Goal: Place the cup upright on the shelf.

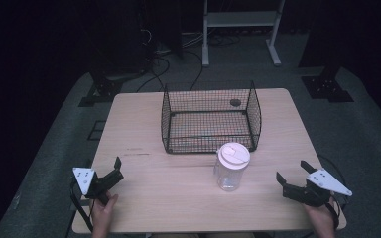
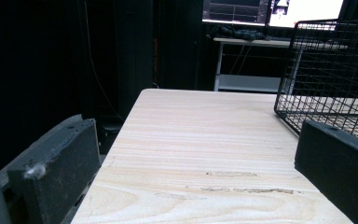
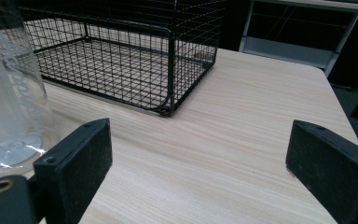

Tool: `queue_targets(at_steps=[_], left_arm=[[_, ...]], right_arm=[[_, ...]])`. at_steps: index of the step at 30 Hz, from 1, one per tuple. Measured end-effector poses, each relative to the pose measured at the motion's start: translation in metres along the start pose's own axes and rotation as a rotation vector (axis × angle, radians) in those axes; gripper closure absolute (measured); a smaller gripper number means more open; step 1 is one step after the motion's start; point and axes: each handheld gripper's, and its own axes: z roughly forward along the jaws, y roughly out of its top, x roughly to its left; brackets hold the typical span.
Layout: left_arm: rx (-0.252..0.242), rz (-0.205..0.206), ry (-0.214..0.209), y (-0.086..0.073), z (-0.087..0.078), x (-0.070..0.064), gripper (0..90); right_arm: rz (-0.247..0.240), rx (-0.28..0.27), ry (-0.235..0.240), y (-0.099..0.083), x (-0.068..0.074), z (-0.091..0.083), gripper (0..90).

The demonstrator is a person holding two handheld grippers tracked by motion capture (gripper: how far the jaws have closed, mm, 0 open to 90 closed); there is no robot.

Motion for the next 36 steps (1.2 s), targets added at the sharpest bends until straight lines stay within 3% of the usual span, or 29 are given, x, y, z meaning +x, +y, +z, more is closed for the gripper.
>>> queue_targets(at_steps=[20,29,36], left_arm=[[-0.002,0.011,-0.002,0.000,-0.001,-0.002,0.0],[0.000,0.018,-0.004,0.000,0.000,-0.002,0.0],[0.000,0.018,-0.004,0.000,0.000,-0.002,0.0]], right_arm=[[-0.027,-0.037,0.051,0.014,0.012,-0.008,6.3],[-0.042,-0.062,0.115,0.027,0.026,-0.017,5.8],[-0.083,-0.082,0.151,0.037,0.039,-0.021,3.6]])
